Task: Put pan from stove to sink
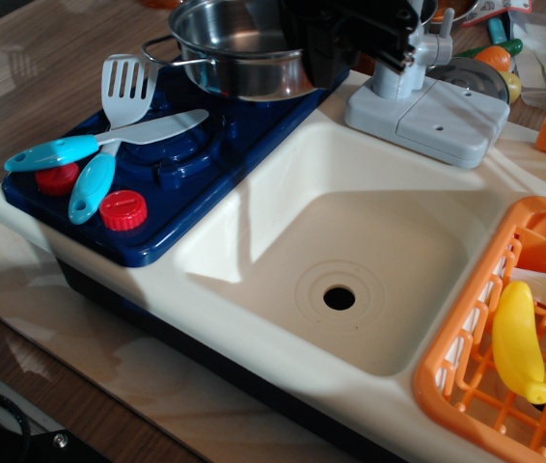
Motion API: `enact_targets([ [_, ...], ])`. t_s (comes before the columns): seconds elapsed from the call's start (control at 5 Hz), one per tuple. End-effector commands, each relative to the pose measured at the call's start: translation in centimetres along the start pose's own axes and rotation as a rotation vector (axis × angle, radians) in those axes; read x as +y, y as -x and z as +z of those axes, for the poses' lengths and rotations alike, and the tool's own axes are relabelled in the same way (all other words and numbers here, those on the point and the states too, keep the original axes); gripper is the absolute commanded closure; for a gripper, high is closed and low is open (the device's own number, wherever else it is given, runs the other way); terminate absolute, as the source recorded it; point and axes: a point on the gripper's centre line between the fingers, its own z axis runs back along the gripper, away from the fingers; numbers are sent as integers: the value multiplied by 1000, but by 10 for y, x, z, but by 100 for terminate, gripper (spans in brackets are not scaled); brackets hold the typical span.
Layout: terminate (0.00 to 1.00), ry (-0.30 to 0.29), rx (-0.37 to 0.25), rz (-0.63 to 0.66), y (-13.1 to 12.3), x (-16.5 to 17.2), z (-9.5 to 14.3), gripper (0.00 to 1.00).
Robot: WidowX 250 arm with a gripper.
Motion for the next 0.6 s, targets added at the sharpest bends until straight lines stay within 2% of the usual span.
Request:
enact_targets([
  [0.0,0,-29,-77,90,-8,-21,28,100],
  [0.2,0,-44,-85,117,-8,-39,30,100],
  [0.4,100,-20,-92,141,-7,-50,27,100],
])
